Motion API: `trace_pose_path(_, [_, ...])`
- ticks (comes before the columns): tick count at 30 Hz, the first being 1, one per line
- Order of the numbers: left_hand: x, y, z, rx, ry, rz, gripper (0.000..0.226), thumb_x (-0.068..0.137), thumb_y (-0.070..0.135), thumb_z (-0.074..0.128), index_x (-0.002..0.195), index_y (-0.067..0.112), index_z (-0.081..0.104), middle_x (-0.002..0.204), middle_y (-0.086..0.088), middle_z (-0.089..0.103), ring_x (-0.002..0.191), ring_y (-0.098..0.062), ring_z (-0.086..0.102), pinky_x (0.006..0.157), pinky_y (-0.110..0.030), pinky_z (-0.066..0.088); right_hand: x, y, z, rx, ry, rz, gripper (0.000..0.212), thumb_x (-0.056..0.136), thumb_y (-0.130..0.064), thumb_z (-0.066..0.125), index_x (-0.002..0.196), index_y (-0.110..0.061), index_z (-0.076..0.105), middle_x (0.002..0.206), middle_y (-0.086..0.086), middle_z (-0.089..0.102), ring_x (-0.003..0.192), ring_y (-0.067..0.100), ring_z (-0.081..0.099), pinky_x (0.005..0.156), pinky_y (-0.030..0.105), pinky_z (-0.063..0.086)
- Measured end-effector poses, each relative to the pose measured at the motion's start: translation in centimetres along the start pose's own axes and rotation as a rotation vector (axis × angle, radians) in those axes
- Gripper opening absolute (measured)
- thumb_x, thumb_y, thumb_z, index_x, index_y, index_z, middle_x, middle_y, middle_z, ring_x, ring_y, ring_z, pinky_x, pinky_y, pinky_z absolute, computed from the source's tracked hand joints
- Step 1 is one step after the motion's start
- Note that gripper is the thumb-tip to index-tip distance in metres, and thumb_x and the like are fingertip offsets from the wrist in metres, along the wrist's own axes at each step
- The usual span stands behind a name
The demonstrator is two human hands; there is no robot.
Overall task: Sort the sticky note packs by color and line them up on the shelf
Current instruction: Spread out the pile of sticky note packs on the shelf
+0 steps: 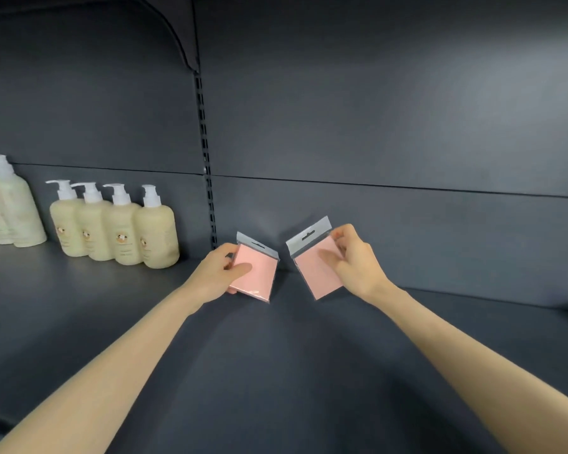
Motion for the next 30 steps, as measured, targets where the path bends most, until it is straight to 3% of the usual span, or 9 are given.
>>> trace_pose_path(5, [2.4,-1.7,-0.6,-0.028,-0.082,0.005,0.034,0.089,0.015,0.064,0.121,0.011,0.052,0.096,-0.006,0.066,0.086,-0.017,0.064,0.063,-0.026,0.056,0.6,-0.9,1.9,-0.045,0.039,0.044,0.022,0.092,-0.020,0.055,0.109,-0.016,0.041,0.100,0.004,0.061,0.095,0.026,0.057,0.081,0.041,0.048])
trace_pose_path(8, [3.5,-2.6,-1.1,0.137,-0.116,0.017,0.034,0.086,0.021,0.067,0.114,0.012,0.052,0.083,0.000,0.066,0.077,-0.014,0.061,0.063,-0.021,0.048,0.7,-1.6,2.9,-0.083,0.095,0.068,0.025,0.092,-0.020,0.056,0.111,-0.015,0.042,0.101,0.005,0.060,0.094,0.027,0.055,0.080,0.040,0.047])
trace_pose_path(10, [4.3,-3.3,-1.3,0.307,-0.128,0.042,0.039,0.084,0.025,0.066,0.117,0.008,0.053,0.085,-0.005,0.068,0.084,-0.018,0.058,0.068,-0.027,0.043,0.6,-2.1,3.7,-0.105,0.125,0.081,0.026,0.092,-0.020,0.056,0.113,-0.015,0.042,0.096,0.002,0.059,0.089,0.024,0.054,0.074,0.036,0.046])
trace_pose_path(13, [4.8,-4.1,-1.5,0.438,-0.144,0.108,0.031,0.083,0.030,0.063,0.104,0.008,0.058,0.091,-0.009,0.064,0.098,-0.023,0.056,0.075,-0.031,0.043,0.6,-2.9,4.9,-0.123,0.161,0.105,0.029,0.092,-0.018,0.057,0.116,-0.011,0.042,0.086,-0.004,0.053,0.083,0.017,0.050,0.070,0.032,0.043])
trace_pose_path(15, [4.8,-4.2,-1.9,0.517,-0.171,0.174,0.028,0.085,0.034,0.061,0.103,0.012,0.057,0.097,-0.003,0.055,0.102,-0.022,0.052,0.078,-0.030,0.042,0.5,-3.4,5.7,-0.102,0.189,0.136,0.032,0.091,-0.018,0.059,0.117,-0.010,0.043,0.092,0.000,0.055,0.089,0.020,0.052,0.076,0.034,0.045])
trace_pose_path(17, [4.6,-4.4,-2.5,0.565,-0.183,0.229,0.028,0.088,0.038,0.056,0.106,0.016,0.058,0.101,-0.001,0.055,0.101,-0.021,0.051,0.083,-0.033,0.044,0.5,-3.8,6.7,-0.043,0.196,0.166,0.030,0.089,-0.017,0.062,0.113,-0.013,0.043,0.099,0.002,0.059,0.092,0.020,0.056,0.070,0.028,0.048])
trace_pose_path(20, [4.6,-4.6,-3.9,0.576,-0.163,0.285,0.024,0.091,0.039,0.054,0.106,0.021,0.060,0.101,0.002,0.061,0.098,-0.019,0.055,0.084,-0.036,0.048,0.6,-4.2,7.9,0.030,0.167,0.209,0.032,0.086,-0.017,0.066,0.108,-0.017,0.042,0.100,0.000,0.059,0.090,0.017,0.058,0.061,0.019,0.045])
trace_pose_path(26, [3.8,-4.4,-5.8,0.460,-0.195,0.380,0.021,0.091,0.032,0.058,0.106,0.019,0.062,0.096,0.005,0.062,0.085,-0.011,0.059,0.084,-0.033,0.050,0.7,-4.5,10.7,-0.123,0.002,0.301,0.040,0.083,-0.029,0.069,0.112,-0.014,0.046,0.102,0.001,0.059,0.088,0.018,0.056,0.062,0.020,0.042])
trace_pose_path(30, [3.5,-3.9,-6.1,0.449,-0.178,0.461,0.023,0.092,0.031,0.056,0.111,0.020,0.062,0.098,0.007,0.057,0.085,-0.009,0.057,0.082,-0.027,0.049,0.2,-4.5,11.5,-0.312,-0.085,0.299,0.039,0.081,-0.034,0.068,0.107,-0.008,0.056,0.107,0.002,0.050,0.094,0.013,0.050,0.077,0.021,0.040])
Point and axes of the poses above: each hand's wrist, its own x-axis towards the middle knuckle, its own z-axis out of the palm, y = z × x, the point moved 2 cm from there along x, towards the middle knuckle
